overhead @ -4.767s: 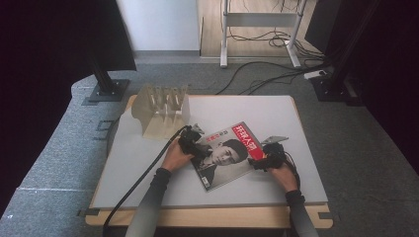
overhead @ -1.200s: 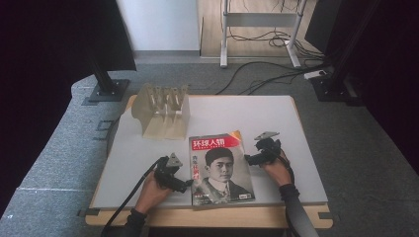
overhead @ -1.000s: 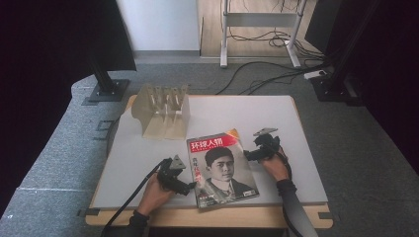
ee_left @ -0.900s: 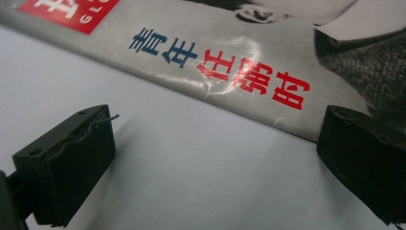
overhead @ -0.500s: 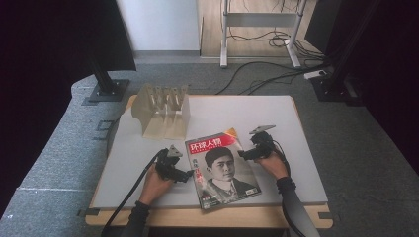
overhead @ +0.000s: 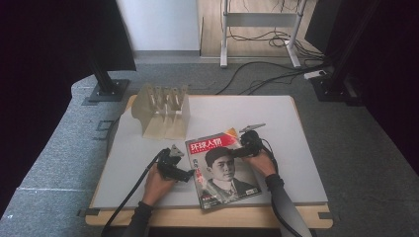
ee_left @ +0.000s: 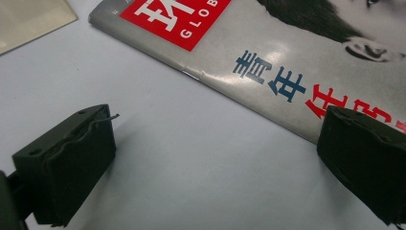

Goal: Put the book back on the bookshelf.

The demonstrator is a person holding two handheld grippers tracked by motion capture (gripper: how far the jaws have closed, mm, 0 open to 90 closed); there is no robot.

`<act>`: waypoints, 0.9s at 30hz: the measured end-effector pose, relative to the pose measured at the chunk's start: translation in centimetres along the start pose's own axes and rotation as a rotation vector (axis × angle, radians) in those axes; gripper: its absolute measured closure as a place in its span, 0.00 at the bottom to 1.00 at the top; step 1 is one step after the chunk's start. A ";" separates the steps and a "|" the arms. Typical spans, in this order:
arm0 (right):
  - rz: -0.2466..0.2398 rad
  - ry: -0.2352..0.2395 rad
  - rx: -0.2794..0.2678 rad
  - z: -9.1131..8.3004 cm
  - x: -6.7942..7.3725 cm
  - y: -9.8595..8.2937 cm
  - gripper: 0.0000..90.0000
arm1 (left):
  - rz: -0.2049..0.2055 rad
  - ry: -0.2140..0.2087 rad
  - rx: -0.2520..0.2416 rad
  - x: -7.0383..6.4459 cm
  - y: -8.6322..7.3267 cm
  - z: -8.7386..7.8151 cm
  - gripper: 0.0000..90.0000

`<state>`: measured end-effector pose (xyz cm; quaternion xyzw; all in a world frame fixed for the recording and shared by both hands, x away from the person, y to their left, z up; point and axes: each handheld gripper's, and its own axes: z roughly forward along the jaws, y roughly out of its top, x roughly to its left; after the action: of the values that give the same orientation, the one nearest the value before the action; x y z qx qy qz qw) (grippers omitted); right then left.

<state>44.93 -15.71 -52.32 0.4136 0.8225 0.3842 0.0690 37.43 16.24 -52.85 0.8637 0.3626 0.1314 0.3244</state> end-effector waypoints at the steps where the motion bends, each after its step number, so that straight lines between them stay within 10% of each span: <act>1: 0.014 0.002 -0.002 0.0 0.0 0.0 0.15 | -0.001 -0.001 0.000 0.0 0.0 0.0 0.00; 16: 0.062 0.093 -0.006 -2.4 -0.1 -0.2 0.37 | -0.010 -0.005 0.001 0.1 0.1 0.0 0.00; 27: -0.028 0.041 0.044 1.2 0.0 2.1 0.62 | -0.011 -0.003 0.001 0.1 0.1 0.1 0.00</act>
<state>46.73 -14.26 -51.66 0.3957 0.8376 0.3734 0.0483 37.55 16.25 -52.84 0.8622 0.3667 0.1279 0.3252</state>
